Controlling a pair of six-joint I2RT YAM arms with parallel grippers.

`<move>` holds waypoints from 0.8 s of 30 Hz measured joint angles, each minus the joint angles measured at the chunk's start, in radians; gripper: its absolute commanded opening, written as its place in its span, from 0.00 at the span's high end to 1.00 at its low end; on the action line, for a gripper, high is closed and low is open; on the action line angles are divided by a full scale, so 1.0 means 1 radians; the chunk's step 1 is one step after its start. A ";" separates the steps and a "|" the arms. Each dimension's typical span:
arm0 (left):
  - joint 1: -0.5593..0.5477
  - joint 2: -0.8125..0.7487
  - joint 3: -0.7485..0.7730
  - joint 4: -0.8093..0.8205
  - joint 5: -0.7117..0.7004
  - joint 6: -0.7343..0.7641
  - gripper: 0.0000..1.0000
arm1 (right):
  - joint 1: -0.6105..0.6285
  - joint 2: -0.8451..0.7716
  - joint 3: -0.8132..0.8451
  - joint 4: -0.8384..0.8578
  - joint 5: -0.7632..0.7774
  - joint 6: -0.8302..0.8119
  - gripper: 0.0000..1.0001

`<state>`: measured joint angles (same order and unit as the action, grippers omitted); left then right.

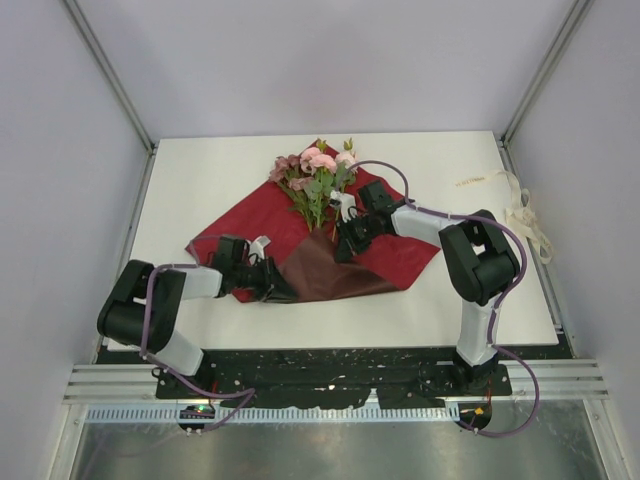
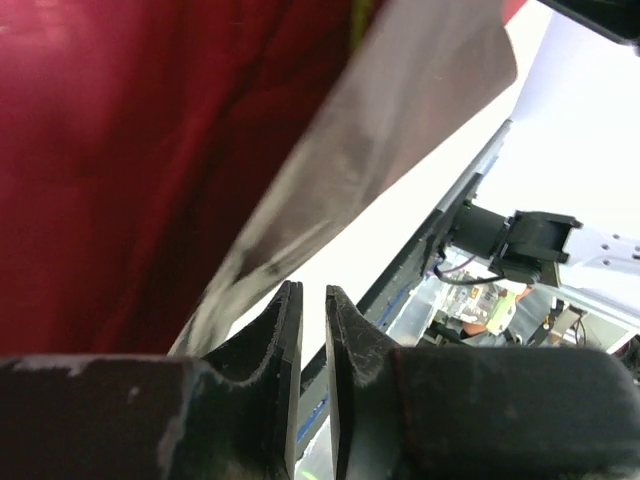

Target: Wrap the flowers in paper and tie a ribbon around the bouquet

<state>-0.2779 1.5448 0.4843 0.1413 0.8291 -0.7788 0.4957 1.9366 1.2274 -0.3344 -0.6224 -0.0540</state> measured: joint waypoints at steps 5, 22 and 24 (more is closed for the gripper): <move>0.023 0.063 0.004 -0.038 -0.039 0.014 0.86 | 0.000 0.000 -0.001 0.000 0.000 -0.001 0.84; 0.031 0.100 0.063 -0.122 -0.036 0.056 0.92 | -0.080 -0.335 -0.003 -0.157 -0.186 0.130 0.05; 0.031 0.103 0.066 -0.128 -0.035 0.058 0.92 | -0.037 -0.360 -0.057 -0.087 -0.238 0.212 0.05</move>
<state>-0.2470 1.6478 0.5507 0.0132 0.7940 -0.7204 0.4587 1.5764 1.1706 -0.4210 -0.8600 0.1585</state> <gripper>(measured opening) 0.082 0.954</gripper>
